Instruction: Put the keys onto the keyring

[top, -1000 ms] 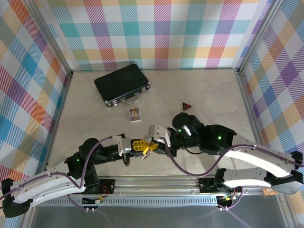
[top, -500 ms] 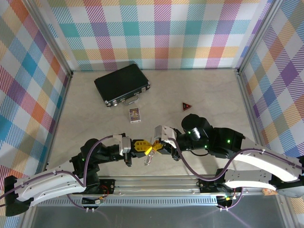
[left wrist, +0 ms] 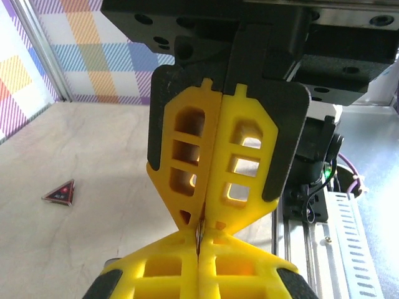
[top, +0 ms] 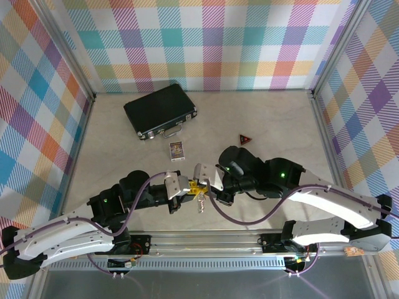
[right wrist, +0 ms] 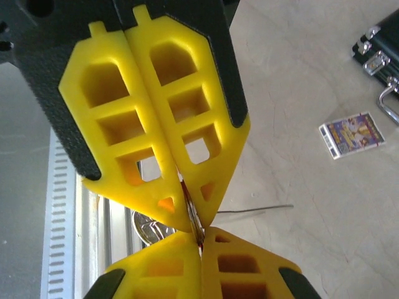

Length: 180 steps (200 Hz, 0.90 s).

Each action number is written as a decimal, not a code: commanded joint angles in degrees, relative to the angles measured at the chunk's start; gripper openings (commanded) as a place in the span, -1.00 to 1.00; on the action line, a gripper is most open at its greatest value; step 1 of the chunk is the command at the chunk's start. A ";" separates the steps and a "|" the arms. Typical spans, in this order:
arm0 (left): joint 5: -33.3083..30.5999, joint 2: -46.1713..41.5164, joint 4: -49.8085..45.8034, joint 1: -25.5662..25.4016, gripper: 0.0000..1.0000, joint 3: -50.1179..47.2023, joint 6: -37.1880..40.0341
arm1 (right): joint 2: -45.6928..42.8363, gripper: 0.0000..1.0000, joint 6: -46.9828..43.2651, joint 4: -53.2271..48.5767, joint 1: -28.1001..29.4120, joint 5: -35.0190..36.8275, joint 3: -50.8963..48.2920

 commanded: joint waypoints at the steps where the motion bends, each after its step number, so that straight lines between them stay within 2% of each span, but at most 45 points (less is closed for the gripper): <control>1: -3.66 -0.40 -1.91 -0.24 -1.00 1.00 0.85 | 0.01 -1.00 -1.76 -3.70 0.53 0.81 3.18; 27: -2.62 -1.77 0.63 -0.19 -1.00 0.12 0.19 | -0.95 -1.00 -1.36 -2.69 0.48 -0.90 2.99; 56: 3.51 -4.06 7.32 -0.19 -1.00 -1.49 -1.78 | -4.62 -0.99 -0.06 4.14 0.52 -6.29 -0.61; 84: 9.73 -4.98 16.77 -0.24 -1.00 -3.48 -4.36 | -9.57 -0.83 1.01 9.97 0.53 -10.30 -4.03; 109: 13.08 -3.14 26.98 -0.24 -1.00 -6.36 -8.39 | -11.42 -0.79 1.80 11.43 0.55 -12.00 -4.77; 142: 14.18 -0.37 34.82 -0.24 -1.00 -8.63 -11.41 | -11.74 -0.77 2.62 12.01 0.53 -13.11 -5.81; 180: 13.18 -0.23 36.51 -0.24 -1.00 -9.34 -11.49 | -11.80 -0.73 3.04 12.24 0.46 -12.46 -6.79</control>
